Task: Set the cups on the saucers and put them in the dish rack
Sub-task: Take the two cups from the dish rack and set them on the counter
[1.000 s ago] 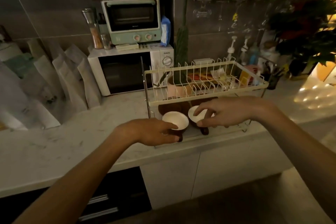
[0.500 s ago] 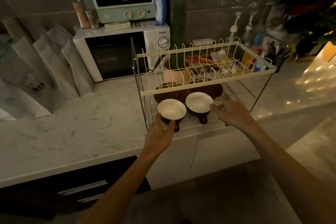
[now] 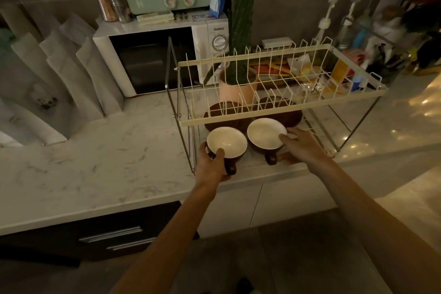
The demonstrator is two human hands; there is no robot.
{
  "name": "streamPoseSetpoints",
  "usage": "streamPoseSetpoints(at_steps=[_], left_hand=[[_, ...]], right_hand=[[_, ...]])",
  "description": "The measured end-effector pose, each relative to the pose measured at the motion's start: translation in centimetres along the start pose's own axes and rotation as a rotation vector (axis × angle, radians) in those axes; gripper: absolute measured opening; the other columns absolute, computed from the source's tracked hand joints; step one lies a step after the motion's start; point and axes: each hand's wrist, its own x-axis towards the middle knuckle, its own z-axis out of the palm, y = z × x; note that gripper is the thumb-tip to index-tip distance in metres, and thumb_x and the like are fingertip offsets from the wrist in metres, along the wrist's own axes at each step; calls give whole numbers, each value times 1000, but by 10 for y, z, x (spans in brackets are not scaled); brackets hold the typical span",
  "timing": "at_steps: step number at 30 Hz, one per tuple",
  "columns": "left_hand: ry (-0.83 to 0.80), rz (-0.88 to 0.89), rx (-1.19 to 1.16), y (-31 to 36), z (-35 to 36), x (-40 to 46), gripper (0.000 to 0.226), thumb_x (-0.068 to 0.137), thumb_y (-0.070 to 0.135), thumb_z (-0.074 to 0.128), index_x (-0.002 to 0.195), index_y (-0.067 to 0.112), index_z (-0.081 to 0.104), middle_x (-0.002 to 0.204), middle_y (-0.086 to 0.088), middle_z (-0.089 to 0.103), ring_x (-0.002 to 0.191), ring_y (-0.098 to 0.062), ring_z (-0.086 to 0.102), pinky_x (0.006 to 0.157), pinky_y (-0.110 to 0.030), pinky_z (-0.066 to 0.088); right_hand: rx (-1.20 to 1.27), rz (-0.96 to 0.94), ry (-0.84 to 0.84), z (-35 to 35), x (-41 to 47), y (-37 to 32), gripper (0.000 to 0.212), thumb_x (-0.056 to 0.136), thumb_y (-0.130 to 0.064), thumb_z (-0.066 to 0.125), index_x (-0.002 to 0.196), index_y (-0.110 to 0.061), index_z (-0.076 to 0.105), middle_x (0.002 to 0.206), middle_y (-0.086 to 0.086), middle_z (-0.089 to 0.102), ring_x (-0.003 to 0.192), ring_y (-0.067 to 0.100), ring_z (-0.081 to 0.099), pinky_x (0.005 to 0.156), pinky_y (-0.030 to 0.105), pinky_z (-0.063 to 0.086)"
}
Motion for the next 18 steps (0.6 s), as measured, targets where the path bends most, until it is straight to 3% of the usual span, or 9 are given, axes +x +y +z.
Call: streamPoseSetpoints(at_steps=[5, 8, 14, 18], left_hand=[[-5, -66, -33, 1, 1, 8, 55, 93, 20, 57, 142, 29, 33, 142, -11, 43, 121, -33, 50, 77, -53, 59], [8, -54, -38, 1, 1, 8, 55, 93, 18, 56, 142, 27, 34, 141, -12, 45, 115, -28, 52, 75, -48, 59], [23, -85, -82, 3, 0, 9, 57, 91, 17, 60, 142, 26, 36, 139, -14, 48, 122, -34, 52, 74, -52, 60], [3, -66, -58, 4, -4, 8, 57, 91, 16, 61, 142, 26, 37, 139, -14, 47, 123, -35, 51, 64, -44, 60]], right_hand=[[91, 59, -77, 3, 10, 2, 50, 98, -14, 51, 146, -19, 40, 135, 16, 54, 72, 25, 71, 49, 30, 59], [148, 81, -83, 5, 13, 4, 52, 97, -11, 51, 147, -17, 40, 129, 15, 53, 75, 25, 69, 50, 31, 59], [152, 46, -56, 8, 16, 4, 51, 95, -6, 51, 145, -11, 45, 136, 18, 52, 76, 28, 69, 46, 27, 59], [144, 42, -37, 8, 14, 3, 50, 95, -7, 52, 145, -10, 46, 129, 15, 54, 73, 26, 69, 51, 31, 61]])
